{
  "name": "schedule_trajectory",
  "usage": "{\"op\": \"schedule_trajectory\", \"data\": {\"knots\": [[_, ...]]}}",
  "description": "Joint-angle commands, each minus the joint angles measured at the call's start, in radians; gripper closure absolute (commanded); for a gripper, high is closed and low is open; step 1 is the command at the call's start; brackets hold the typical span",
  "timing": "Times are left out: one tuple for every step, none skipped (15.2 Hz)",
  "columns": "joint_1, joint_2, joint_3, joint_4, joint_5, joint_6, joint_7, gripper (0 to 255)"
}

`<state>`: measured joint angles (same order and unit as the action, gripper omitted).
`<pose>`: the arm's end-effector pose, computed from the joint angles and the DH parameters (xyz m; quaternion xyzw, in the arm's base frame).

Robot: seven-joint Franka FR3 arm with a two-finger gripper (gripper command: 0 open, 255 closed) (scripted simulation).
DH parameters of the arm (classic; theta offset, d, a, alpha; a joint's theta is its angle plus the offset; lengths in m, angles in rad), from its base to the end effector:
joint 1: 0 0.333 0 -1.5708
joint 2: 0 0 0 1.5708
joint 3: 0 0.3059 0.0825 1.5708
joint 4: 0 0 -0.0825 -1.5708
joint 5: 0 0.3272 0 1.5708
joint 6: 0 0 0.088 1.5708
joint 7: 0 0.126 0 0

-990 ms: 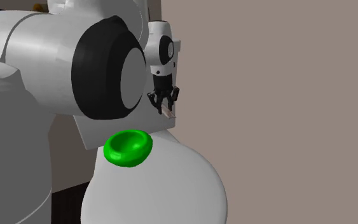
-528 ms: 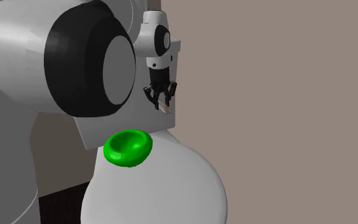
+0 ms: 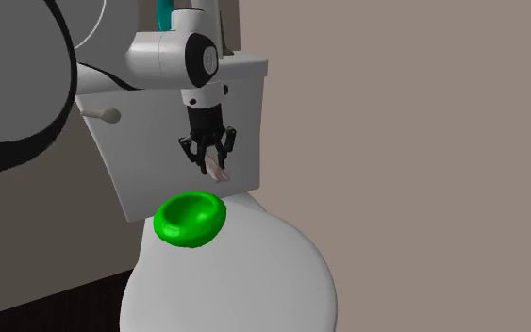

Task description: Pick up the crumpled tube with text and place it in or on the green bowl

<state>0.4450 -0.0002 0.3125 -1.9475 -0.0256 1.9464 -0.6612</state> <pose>0.3684 0.3454 0.4693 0.7557 0.6549 0.0001 0.0119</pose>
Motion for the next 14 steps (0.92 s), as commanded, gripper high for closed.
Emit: {"op": "schedule_trajectory", "data": {"knots": [[0.008,-0.072,0.008,-0.082,0.024,0.014,0.007,255],[0.013,-0.108,0.011,-0.119,0.037,0.016,0.010,255],[0.019,-0.143,0.015,-0.154,0.049,0.017,0.014,255],[0.026,-0.179,0.019,-0.188,0.062,0.017,0.018,255],[0.034,-0.215,0.023,-0.220,0.075,0.016,0.022,255],[0.037,-0.227,0.024,-0.232,0.080,0.015,0.024,255],[0.037,-0.224,0.025,-0.242,0.079,0.029,0.024,255],[0.037,-0.220,0.026,-0.252,0.079,0.042,0.025,255],[0.038,-0.217,0.027,-0.263,0.078,0.056,0.026,255],[0.038,-0.213,0.028,-0.272,0.077,0.070,0.027,255],[0.038,-0.208,0.029,-0.282,0.076,0.083,0.029,255],[0.038,-0.204,0.030,-0.292,0.075,0.097,0.030,255],[0.038,-0.199,0.031,-0.301,0.074,0.111,0.031,255],[0.038,-0.194,0.032,-0.310,0.073,0.125,0.032,255]]}}
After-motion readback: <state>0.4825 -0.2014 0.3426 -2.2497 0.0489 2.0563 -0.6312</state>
